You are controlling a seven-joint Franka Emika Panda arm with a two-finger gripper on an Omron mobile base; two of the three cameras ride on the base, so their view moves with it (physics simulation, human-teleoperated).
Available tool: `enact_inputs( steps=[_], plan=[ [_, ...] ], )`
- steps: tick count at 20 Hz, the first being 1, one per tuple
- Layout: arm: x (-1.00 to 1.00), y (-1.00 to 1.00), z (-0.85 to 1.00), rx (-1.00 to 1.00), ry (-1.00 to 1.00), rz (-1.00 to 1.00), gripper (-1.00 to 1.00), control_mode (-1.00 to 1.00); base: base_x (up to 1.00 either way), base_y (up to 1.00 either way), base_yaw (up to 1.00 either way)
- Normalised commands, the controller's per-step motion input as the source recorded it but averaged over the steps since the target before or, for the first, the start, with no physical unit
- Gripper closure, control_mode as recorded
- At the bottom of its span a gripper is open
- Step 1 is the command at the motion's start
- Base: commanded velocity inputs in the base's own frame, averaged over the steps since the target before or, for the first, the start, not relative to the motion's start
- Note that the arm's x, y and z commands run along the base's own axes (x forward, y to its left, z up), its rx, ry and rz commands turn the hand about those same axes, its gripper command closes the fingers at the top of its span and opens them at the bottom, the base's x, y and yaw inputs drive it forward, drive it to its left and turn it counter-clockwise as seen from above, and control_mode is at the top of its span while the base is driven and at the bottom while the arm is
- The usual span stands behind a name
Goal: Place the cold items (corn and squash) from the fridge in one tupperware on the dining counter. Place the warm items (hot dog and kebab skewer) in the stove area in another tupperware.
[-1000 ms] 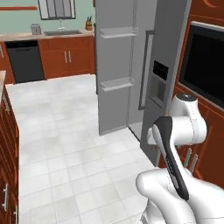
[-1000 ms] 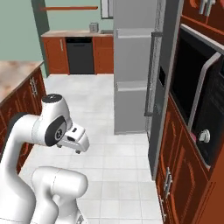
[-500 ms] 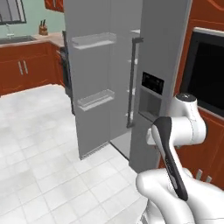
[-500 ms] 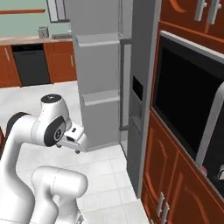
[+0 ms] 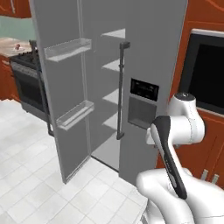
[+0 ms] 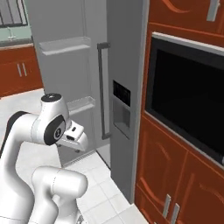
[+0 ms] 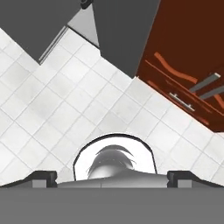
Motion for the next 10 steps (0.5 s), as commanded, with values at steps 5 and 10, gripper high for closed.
enact_inputs(
  steps=[5, 10],
  plan=[
    [0.0, 0.0, 0.0, 0.0, 0.0, 0.0, -1.0, 1.0, 0.02, 0.86, -0.51],
    [0.0, 0.0, 0.0, 0.0, 0.0, 0.0, -1.0, 1.0, 0.33, 0.74, -0.33]
  ],
)
